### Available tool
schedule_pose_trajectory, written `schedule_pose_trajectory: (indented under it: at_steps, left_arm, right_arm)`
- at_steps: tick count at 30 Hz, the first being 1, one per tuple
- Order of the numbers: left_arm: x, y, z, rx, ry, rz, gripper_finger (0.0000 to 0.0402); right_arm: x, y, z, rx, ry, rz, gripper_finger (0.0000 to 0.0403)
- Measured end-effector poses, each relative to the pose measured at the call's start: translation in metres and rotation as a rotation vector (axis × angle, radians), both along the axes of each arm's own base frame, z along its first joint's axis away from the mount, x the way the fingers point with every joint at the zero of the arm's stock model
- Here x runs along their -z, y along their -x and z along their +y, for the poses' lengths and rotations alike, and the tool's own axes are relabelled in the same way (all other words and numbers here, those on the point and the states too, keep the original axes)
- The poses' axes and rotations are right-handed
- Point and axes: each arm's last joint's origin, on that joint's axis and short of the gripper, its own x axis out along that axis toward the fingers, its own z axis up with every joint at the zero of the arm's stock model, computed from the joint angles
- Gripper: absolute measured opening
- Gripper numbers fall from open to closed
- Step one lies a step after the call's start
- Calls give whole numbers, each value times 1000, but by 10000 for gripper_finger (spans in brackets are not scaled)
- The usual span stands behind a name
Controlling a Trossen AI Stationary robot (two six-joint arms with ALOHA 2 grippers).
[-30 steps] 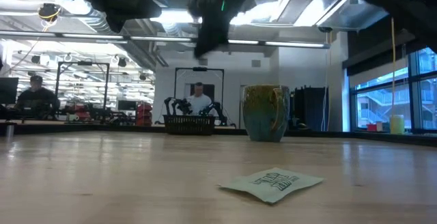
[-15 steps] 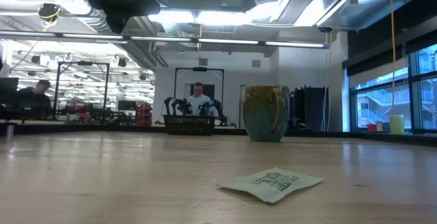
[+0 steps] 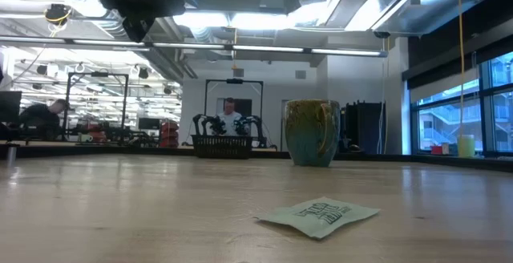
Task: Pick and place Stevia / Truvia into bins
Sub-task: Put the stevia packet into the black container
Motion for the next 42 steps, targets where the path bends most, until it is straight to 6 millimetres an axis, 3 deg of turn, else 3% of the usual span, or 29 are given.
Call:
schedule_pose_trajectory:
  at_steps: [7,20,25,33,42]
  left_arm:
    - [0,0,0,-1,2,4,33]
    - [1,0,0,1,-5,8,33]
    - [1,0,0,16,-52,10,33]
    - [1,0,0,25,-78,12,33]
    - [7,2,1,28,-96,80,33]
  right_arm:
    - [61,11,15,6,9,98,79]
    - [131,33,10,73,20,214,79]
    - [138,37,15,103,-13,213,104]
    - [132,33,25,172,-106,168,163]
    - [140,39,37,158,-3,130,152]
